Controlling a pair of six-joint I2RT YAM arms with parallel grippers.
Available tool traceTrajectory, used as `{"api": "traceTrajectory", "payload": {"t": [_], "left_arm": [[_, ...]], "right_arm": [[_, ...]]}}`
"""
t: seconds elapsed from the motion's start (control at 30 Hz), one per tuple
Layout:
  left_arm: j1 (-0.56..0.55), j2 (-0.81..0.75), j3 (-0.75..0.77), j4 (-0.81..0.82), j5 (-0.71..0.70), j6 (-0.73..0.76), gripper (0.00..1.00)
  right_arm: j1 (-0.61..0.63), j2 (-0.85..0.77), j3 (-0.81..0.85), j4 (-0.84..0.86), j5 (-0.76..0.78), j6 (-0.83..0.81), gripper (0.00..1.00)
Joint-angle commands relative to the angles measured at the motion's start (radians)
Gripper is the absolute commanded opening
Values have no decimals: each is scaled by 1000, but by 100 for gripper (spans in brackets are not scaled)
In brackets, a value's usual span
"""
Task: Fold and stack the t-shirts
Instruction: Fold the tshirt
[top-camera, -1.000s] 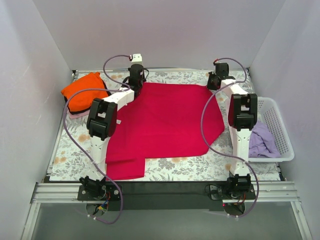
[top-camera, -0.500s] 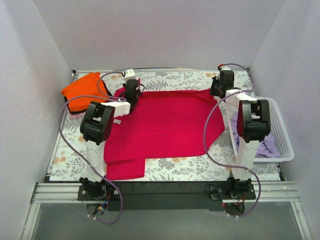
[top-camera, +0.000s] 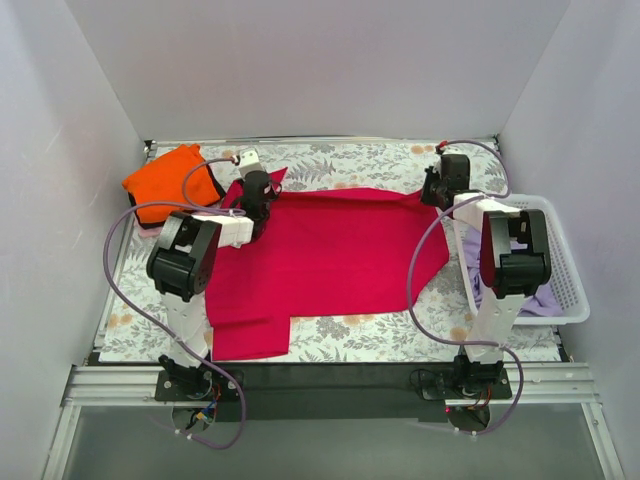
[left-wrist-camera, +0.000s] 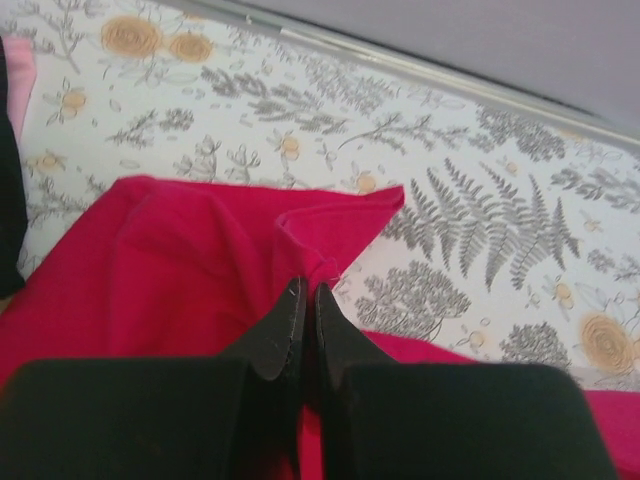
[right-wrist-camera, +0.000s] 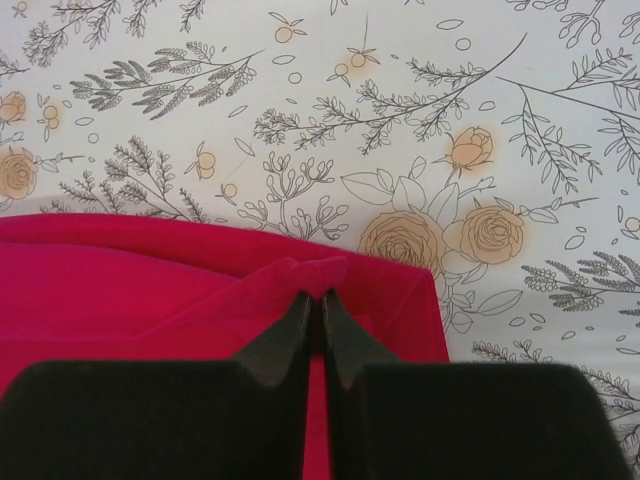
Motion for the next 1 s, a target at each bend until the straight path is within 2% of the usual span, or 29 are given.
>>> {"api": "traceTrajectory", "payload": {"t": [0.0, 0.27, 0.83, 0.87, 0.9, 0.93, 0.97], "left_arm": [[5, -88, -50, 26, -44, -22, 0], [-1, -174, -168, 49, -34, -49, 0], [-51, -226, -268, 1, -26, -61, 0], [-53, -226, -270, -17, -21, -71, 7], [-58, -227, -274, -22, -12, -72, 18], [-65, -236, -279, -26, -4, -75, 29], [-73, -244, -297, -26, -4, -78, 45]], "right_arm": [[1, -98, -38, 58, 35, -7, 1], [2, -185, -98, 67, 63, -21, 1], [7, -213, -206, 66, 86, -25, 1], [7, -220, -209, 67, 86, -25, 1], [7, -225, -216, 63, 83, -24, 1], [8, -231, -223, 63, 81, -24, 5], [8, -246, -227, 55, 75, -24, 13]]}}
